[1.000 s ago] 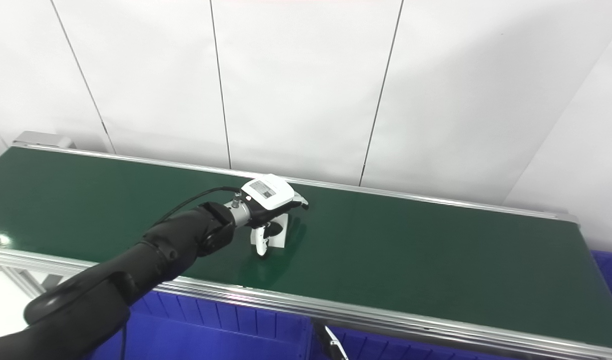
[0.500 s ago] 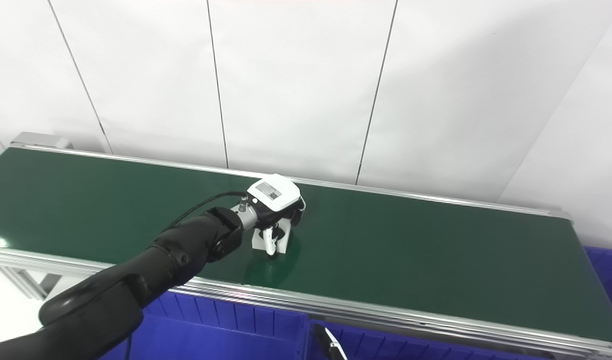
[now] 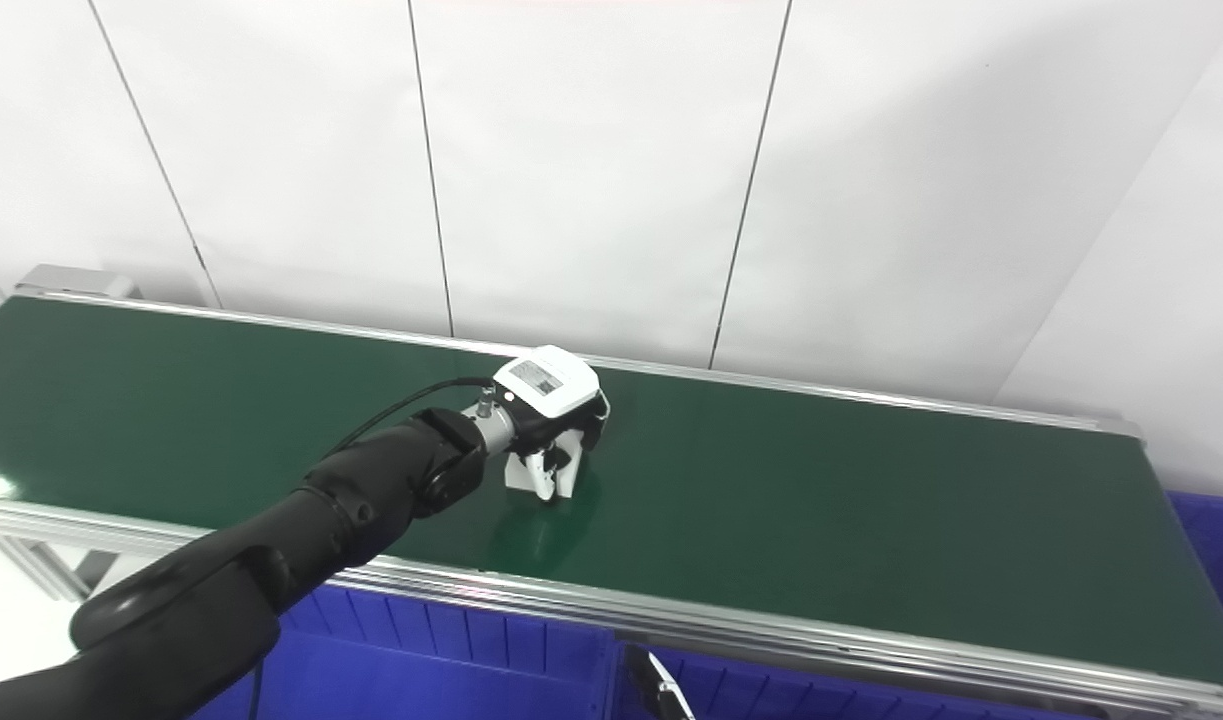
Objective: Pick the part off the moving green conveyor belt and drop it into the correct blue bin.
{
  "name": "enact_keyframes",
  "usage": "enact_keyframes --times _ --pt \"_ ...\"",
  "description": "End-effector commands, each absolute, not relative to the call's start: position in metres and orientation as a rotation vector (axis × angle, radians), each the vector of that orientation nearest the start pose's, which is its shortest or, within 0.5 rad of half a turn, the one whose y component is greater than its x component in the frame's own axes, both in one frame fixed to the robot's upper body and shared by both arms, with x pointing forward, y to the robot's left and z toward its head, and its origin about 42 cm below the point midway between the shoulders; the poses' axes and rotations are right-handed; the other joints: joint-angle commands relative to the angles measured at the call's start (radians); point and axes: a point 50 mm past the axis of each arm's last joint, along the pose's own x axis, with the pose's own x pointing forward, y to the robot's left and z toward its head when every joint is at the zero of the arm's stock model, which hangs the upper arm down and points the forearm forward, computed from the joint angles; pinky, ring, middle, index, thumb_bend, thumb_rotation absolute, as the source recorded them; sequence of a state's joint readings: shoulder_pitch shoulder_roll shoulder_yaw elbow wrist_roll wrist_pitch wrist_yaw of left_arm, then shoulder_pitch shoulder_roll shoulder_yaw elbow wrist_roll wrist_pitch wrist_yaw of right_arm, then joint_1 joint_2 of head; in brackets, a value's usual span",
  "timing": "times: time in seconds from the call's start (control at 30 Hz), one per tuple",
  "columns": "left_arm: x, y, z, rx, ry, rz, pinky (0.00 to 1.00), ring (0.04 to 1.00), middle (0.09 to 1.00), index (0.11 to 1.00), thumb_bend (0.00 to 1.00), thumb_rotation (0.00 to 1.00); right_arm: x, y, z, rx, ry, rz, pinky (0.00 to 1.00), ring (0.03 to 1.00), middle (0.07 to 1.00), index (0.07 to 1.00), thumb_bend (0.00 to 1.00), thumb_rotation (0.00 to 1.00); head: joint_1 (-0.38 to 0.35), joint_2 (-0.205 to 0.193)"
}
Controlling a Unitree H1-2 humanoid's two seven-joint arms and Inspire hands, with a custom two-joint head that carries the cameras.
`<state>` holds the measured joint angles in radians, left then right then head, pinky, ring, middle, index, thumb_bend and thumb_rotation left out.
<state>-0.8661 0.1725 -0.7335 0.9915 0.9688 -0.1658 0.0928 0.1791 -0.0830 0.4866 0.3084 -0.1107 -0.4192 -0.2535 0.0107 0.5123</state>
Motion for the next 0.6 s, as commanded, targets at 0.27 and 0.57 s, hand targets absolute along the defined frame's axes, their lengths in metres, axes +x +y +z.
enact_keyframes --times 0.27,0.57 --pt "0.489 0.121 0.194 1.608 -0.445 -0.628 0.39 0.483 0.557 0.487 0.52 0.05 0.180 -0.127 0.010 -0.072 -0.038 0.246 0.91 0.910 0.892 0.892 0.88 0.96 0.014 0.032" --pt "0.453 0.142 0.244 1.490 -0.648 -0.614 0.45 0.501 0.556 0.489 0.52 0.05 0.188 -0.137 0.016 -0.064 -0.061 0.247 0.91 0.916 0.890 0.902 0.86 0.97 0.110 0.100"
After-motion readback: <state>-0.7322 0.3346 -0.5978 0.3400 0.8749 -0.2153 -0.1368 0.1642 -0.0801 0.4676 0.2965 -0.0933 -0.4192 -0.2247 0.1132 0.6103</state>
